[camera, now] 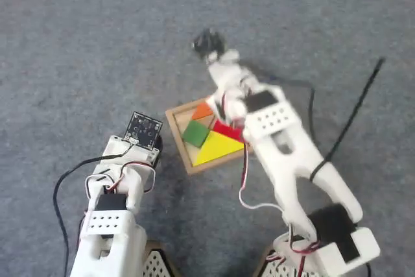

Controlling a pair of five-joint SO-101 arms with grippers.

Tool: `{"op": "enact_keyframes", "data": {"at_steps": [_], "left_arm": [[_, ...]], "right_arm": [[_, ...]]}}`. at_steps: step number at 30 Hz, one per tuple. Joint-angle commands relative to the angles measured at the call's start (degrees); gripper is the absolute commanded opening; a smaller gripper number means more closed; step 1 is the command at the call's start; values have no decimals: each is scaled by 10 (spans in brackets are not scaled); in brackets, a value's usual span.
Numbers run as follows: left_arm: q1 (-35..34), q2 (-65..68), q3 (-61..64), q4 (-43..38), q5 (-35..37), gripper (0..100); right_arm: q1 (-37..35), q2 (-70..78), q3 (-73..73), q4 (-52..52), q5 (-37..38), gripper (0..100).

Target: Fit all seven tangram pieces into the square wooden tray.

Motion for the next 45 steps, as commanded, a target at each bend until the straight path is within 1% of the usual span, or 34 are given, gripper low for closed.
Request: {"op": "enact_keyframes", "data": {"at_steps": [1,5,9,12,20,27,31,35,39,45], "left_arm": [[1,-13,-5,2,4,203],[1,-13,-5,2,4,203],[1,-13,-5,2,4,203],[1,-13,-5,2,4,203],[0,-13,-5,2,4,203],[0,-13,-5,2,4,203],[-1,-13,-5,2,4,203],[-1,-13,-5,2,4,203],[-2,-13,-5,2,4,203],[-2,-13,-5,2,4,203]], "right_arm": [[-7,-24,64,-109,-11,39],[-26,58,-3,-92,-11,10],[-32,160,-95,-54,-12,12],[-37,204,-134,-26,-11,12],[-84,211,-113,-13,-9,11],[-81,207,-113,-17,-9,10],[-102,187,-102,-17,-8,11],[-134,202,-95,-28,30,12],[-137,234,-112,-28,36,12],[-133,239,-140,-26,35,12]]}}
